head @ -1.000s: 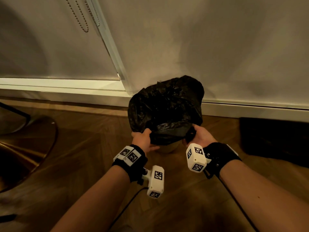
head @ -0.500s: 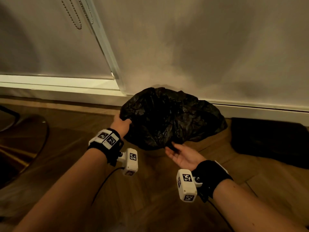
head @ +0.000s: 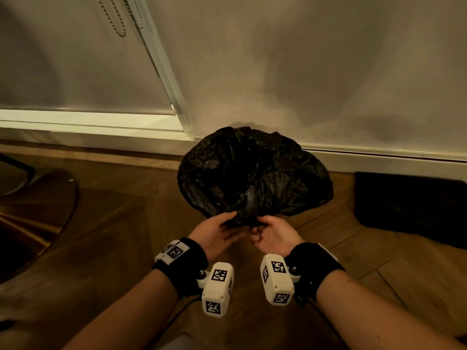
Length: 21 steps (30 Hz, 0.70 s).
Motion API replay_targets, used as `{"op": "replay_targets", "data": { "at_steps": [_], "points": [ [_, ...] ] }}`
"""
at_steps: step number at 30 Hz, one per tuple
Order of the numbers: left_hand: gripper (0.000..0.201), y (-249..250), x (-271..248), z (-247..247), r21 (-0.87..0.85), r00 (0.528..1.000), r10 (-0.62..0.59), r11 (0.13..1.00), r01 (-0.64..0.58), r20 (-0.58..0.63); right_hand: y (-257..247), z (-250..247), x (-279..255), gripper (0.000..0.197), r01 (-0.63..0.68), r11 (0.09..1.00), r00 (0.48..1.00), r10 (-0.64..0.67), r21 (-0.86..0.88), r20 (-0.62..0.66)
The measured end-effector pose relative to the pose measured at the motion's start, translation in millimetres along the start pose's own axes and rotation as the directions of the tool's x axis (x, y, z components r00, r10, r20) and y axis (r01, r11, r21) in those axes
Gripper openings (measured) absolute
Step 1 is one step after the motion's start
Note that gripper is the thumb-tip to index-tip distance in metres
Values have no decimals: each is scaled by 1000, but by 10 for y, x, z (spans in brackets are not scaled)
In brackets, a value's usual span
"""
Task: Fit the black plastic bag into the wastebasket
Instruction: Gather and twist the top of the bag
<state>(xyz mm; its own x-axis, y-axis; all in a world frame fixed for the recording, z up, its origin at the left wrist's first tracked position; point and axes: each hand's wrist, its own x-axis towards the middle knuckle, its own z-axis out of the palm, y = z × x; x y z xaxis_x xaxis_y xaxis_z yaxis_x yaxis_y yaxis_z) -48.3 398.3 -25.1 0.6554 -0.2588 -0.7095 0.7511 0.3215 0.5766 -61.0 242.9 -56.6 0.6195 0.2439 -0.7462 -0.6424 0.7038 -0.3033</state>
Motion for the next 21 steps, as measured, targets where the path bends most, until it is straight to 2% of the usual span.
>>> {"op": "replay_targets", "data": {
  "at_steps": [4,6,8,10,12,14,16,18,21],
  "points": [
    [36,10,45,4,-31,998,45,998,-46,-43,-82,-84,-4,23,55,996,987,-64,-64,-146],
    [39,10,40,-2,-45,998,57,997,-58,-35,-142,-46,-68,20,93,994,984,-84,51,-154],
    [39,12,30,-5,-35,999,50,998,-50,-14,-179,53,-158,7,139,975,989,-126,174,-82],
    [38,6,13,12,-8,1000,18,1000,-18,2,-191,124,-162,37,197,963,980,-191,181,-50],
    [39,3,-1,31,-4,1000,1,1000,-1,14,-189,169,-122,49,248,948,969,-239,201,-65],
    [41,9,-2,34,-14,999,2,1000,-1,34,-193,156,-90,49,207,938,978,-197,278,-64],
    [41,46,-13,22,-43,999,7,999,-6,34,-235,133,-99,46,108,921,994,-113,373,-9],
    [42,93,-12,-17,-89,1000,24,996,-22,18,-273,129,-77,41,58,919,997,-71,391,20],
    [42,141,-1,-92,-115,998,44,992,-49,-39,-270,205,-14,35,59,935,998,-56,351,-17]
  ]
}}
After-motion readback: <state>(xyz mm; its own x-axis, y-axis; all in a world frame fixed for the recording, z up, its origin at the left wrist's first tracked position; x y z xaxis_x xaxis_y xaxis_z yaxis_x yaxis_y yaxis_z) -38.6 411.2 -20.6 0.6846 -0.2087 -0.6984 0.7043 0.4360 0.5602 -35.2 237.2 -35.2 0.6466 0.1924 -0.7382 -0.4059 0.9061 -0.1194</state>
